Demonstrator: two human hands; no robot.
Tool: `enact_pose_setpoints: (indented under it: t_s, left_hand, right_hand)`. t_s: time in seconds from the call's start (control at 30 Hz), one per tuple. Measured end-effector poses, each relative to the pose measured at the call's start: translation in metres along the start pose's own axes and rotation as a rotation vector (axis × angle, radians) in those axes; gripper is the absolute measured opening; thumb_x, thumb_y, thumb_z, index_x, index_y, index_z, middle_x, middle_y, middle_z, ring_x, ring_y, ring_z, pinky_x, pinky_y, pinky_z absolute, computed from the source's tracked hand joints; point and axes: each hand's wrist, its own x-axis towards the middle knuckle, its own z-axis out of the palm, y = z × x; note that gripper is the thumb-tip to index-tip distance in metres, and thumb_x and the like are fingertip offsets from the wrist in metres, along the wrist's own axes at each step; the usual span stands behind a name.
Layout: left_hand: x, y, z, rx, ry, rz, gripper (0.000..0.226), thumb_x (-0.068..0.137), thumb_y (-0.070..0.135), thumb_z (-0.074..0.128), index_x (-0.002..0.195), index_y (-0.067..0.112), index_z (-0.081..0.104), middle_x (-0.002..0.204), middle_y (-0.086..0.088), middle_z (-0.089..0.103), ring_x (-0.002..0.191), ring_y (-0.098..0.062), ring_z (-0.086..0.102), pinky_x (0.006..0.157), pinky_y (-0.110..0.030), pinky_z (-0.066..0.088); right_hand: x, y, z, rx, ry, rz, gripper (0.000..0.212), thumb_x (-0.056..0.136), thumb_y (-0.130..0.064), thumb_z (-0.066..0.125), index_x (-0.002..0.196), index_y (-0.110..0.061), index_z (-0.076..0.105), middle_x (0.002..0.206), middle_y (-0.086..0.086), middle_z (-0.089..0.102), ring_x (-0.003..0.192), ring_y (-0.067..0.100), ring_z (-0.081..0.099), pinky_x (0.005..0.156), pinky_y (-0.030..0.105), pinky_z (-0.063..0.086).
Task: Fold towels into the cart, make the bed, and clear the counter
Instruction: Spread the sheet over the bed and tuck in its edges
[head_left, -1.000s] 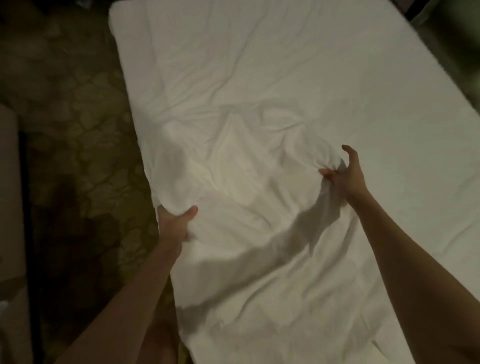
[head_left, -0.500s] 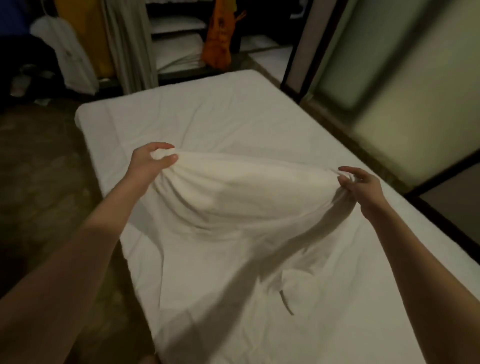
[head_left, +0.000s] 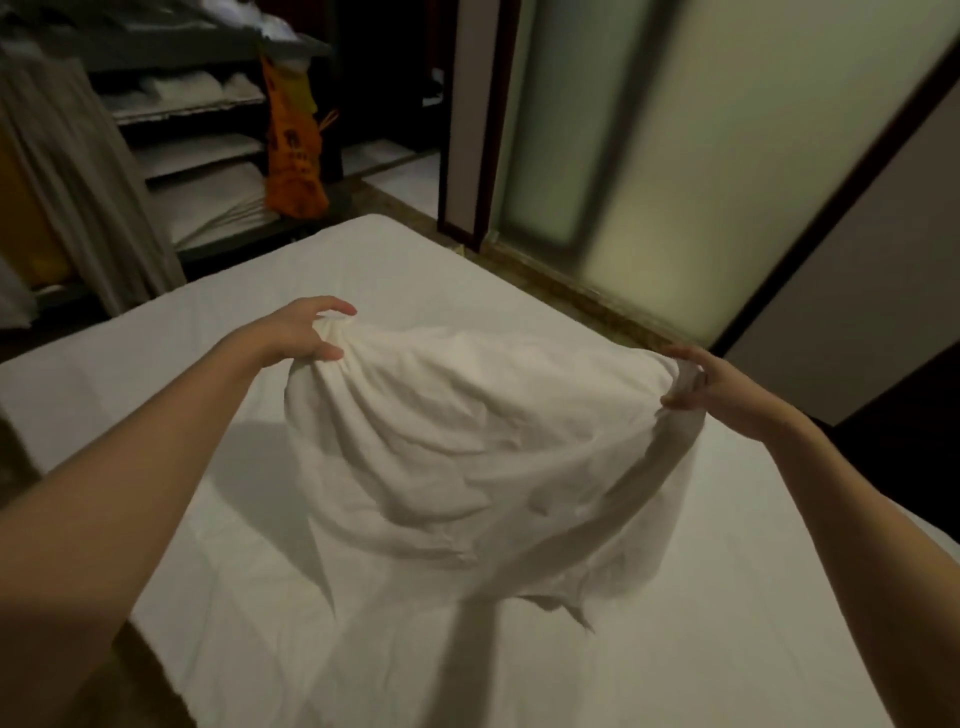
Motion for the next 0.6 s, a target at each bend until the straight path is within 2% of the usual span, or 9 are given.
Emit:
enact_pose_setpoints:
  t_s: [0.07, 0.13, 0.2, 0.27, 0.33, 0.4, 0.47, 0.53, 0.6]
  left_hand:
    - [0.02, 0.005, 0.002, 0.051, 0.035, 0.045, 0.046, 0.086, 0.002, 0.063, 0.125, 0.025, 0.055, 0.143, -0.009, 0.039, 0.127, -0.033, 0.038, 0.105, -0.046, 0.036]
    - [0.037, 0.007, 0.001, 0.066, 0.014, 0.034, 0.044, 0.091, 0.003, 0.057, 0.128, 0.026, 0.053, 0.144, -0.01, 0.038, 0.126, -0.033, 0.039, 0.103, -0.047, 0.037]
    - [0.053, 0.008, -0.005, 0.04, -0.092, 0.011, 0.045, 0.091, 0.005, 0.056, 0.127, 0.031, 0.051, 0.142, -0.007, 0.038, 0.123, -0.032, 0.042, 0.101, -0.048, 0.04]
    - [0.066, 0.011, -0.011, 0.03, -0.233, -0.006, 0.051, 0.087, 0.007, 0.061, 0.126, 0.036, 0.047, 0.138, -0.003, 0.038, 0.12, -0.029, 0.043, 0.099, -0.045, 0.043]
    - [0.082, 0.012, -0.01, 0.201, -0.308, 0.009, 0.064, 0.08, 0.013, 0.069, 0.133, 0.035, 0.041, 0.136, -0.001, 0.037, 0.12, -0.025, 0.04, 0.099, -0.043, 0.043]
    - [0.095, 0.016, -0.002, 0.441, -0.324, 0.052, 0.079, 0.072, 0.021, 0.076, 0.137, 0.036, 0.035, 0.135, -0.004, 0.035, 0.122, -0.027, 0.036, 0.1, -0.044, 0.042]
    - [0.11, 0.015, 0.007, 0.625, -0.313, 0.058, 0.079, 0.071, 0.021, 0.076, 0.133, 0.041, 0.032, 0.132, -0.011, 0.028, 0.12, -0.033, 0.037, 0.1, -0.046, 0.042]
    - [0.124, 0.014, 0.013, 0.722, -0.269, 0.035, 0.071, 0.078, 0.022, 0.072, 0.135, 0.039, 0.033, 0.132, -0.015, 0.023, 0.111, -0.036, 0.041, 0.097, -0.044, 0.043]
    - [0.14, 0.02, 0.017, 0.722, -0.184, 0.096, 0.059, 0.083, 0.028, 0.068, 0.13, 0.036, 0.034, 0.133, -0.017, 0.023, 0.105, -0.036, 0.043, 0.092, -0.044, 0.042]
  right_hand:
    - [0.004, -0.008, -0.002, -0.074, 0.039, -0.014, 0.058, 0.079, 0.005, 0.07, 0.127, -0.022, 0.051, 0.088, -0.001, 0.053, 0.072, 0.014, 0.052, 0.065, 0.013, 0.045]
    - [0.014, -0.01, -0.003, -0.032, 0.113, -0.019, 0.05, 0.079, 0.001, 0.071, 0.124, -0.019, 0.058, 0.099, 0.005, 0.058, 0.08, 0.016, 0.054, 0.068, 0.016, 0.046]
    - [0.022, -0.009, -0.002, 0.128, 0.189, 0.018, 0.037, 0.084, -0.001, 0.067, 0.117, -0.016, 0.064, 0.115, 0.013, 0.058, 0.093, 0.017, 0.056, 0.067, 0.016, 0.052]
    - [0.031, -0.008, -0.001, 0.244, 0.242, 0.075, 0.024, 0.088, 0.001, 0.061, 0.103, -0.016, 0.069, 0.117, 0.014, 0.06, 0.09, 0.016, 0.059, 0.064, 0.012, 0.053]
    - [0.041, -0.007, -0.004, 0.259, 0.227, 0.127, 0.023, 0.088, 0.001, 0.06, 0.092, -0.019, 0.07, 0.117, 0.016, 0.062, 0.094, 0.021, 0.061, 0.08, 0.024, 0.053]
    - [0.048, -0.009, -0.009, 0.269, 0.119, 0.164, 0.024, 0.084, 0.002, 0.064, 0.096, -0.018, 0.069, 0.126, 0.016, 0.058, 0.108, 0.025, 0.057, 0.1, 0.037, 0.045]
    - [0.052, -0.011, -0.009, 0.098, -0.022, 0.182, 0.036, 0.081, 0.002, 0.068, 0.112, -0.016, 0.063, 0.137, 0.011, 0.048, 0.123, 0.022, 0.047, 0.11, 0.039, 0.036]
    - [0.057, -0.01, 0.001, -0.222, -0.083, 0.186, 0.053, 0.081, -0.003, 0.071, 0.13, -0.014, 0.054, 0.14, 0.01, 0.045, 0.129, 0.025, 0.043, 0.111, 0.036, 0.032]
    - [0.063, -0.01, 0.009, -0.358, -0.054, 0.212, 0.059, 0.081, -0.007, 0.073, 0.135, -0.01, 0.05, 0.137, 0.012, 0.049, 0.127, 0.028, 0.045, 0.105, 0.029, 0.033]
